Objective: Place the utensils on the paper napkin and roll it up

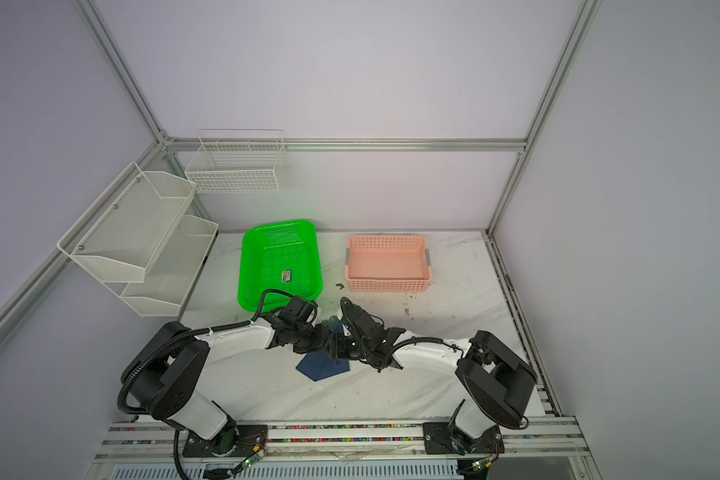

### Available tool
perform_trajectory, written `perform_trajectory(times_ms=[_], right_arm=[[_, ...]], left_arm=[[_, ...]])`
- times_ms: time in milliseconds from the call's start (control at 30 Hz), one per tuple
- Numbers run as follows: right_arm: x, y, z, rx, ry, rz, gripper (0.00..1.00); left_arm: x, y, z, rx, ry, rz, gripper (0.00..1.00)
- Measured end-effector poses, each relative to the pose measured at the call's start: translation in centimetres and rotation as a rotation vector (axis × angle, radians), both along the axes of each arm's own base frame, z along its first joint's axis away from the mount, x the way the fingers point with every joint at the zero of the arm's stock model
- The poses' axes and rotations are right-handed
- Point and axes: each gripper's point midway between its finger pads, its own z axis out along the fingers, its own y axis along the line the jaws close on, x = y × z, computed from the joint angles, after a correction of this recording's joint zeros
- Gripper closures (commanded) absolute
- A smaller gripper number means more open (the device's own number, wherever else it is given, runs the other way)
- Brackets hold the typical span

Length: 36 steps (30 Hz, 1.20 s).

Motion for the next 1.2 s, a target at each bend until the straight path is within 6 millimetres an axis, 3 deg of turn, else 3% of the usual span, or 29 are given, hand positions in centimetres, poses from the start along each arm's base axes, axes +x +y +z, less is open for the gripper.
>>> perform_trajectory(times_ms=[133,233,367,500,567,867,1067,1200], right_arm=[[1.9,-1.1,3.7,0.043,-0.087,-0.066,0.68],[3.4,-1.6,4.3,0.031,-0.125,-0.105,0.75],[4.7,-1.8,0.7,-0.096,-0.109,-0.114,0.65],[4.4,-2.6,-3.7,-0.235,-0.067,-0.099,0.62],[4.3,-2.8,-4.7,-0.281,-0.058,-0.09,0.61],[4.7,-0.1,-5.0,-0.362,-0.106,-0.047,0.6],[5.1,-0.7,-6.2,-0.474,-0.117,-0.067,0.61],[5.5,-1.4,-6.0,-0.514,-0.137,-0.093,0.6]], left_arm=[[0.0,0.0,0.0,0.002,-0.003,-0.006,0.99],[0.0,-0.1,0.0,0.002,-0.007,-0.014,0.99],[0.0,-0.2,0.1,-0.003,-0.01,-0.024,0.99],[-0.1,-0.2,0.1,-0.006,-0.01,-0.026,0.99],[0.0,-0.2,0.1,-0.008,-0.012,-0.027,0.99],[0.2,-0.7,0.4,-0.028,-0.027,-0.032,0.99],[0.0,-0.5,0.1,-0.029,-0.028,-0.032,0.99],[-0.1,-0.4,0.1,-0.03,-0.031,-0.032,0.99]])
